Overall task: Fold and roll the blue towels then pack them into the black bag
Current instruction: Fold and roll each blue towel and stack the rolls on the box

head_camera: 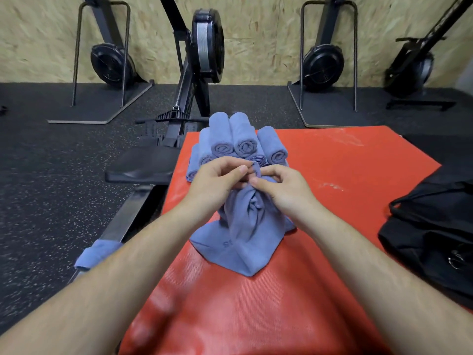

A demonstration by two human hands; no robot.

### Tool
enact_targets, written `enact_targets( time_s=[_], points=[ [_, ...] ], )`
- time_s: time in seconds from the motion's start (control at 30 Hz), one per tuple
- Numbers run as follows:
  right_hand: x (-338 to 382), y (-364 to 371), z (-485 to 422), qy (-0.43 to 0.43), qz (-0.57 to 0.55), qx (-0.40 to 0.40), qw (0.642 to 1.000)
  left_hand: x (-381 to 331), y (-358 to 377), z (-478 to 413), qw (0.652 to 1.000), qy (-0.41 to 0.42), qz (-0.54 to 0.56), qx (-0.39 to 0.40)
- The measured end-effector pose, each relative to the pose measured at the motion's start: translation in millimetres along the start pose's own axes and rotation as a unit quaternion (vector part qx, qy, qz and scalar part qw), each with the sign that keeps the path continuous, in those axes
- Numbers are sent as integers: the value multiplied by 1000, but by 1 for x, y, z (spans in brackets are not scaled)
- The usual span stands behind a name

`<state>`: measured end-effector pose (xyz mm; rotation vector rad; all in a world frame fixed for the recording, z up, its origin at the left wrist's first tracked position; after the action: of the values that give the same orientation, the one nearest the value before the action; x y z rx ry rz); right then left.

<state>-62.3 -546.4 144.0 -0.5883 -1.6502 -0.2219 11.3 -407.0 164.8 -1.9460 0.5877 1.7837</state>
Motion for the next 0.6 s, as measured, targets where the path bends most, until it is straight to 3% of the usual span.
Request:
enact_targets(
  time_s=[0.13, 0.3, 0.4, 0.6],
  points=[
    [0, -13, -5, 26, -62, -44, 997, 9, -12, -10, 993, -18, -101, -64],
    [9, -17, 0, 37, -214, -34, 975, 28, -5, -7, 987, -127, -94, 19],
    [6, -13, 5, 35, -177, -18, 983, 25, 3, -7, 991, -124, -17, 49],
    [-1, -17, 2, -12, -35, -30, 999, 28, -14, -10, 990, -133, 8, -50]
  ],
)
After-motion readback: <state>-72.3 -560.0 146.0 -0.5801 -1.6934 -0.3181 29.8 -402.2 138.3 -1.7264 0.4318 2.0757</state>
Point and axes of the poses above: each hand's wrist, its own z-axis away from the middle knuckle, its own y-axis out of the palm, x = y × z, the point moved 5 cm from there along -z, towards the middle knuckle, and after that the axes turned 4 degrees about -y, right-handed, at the moved point
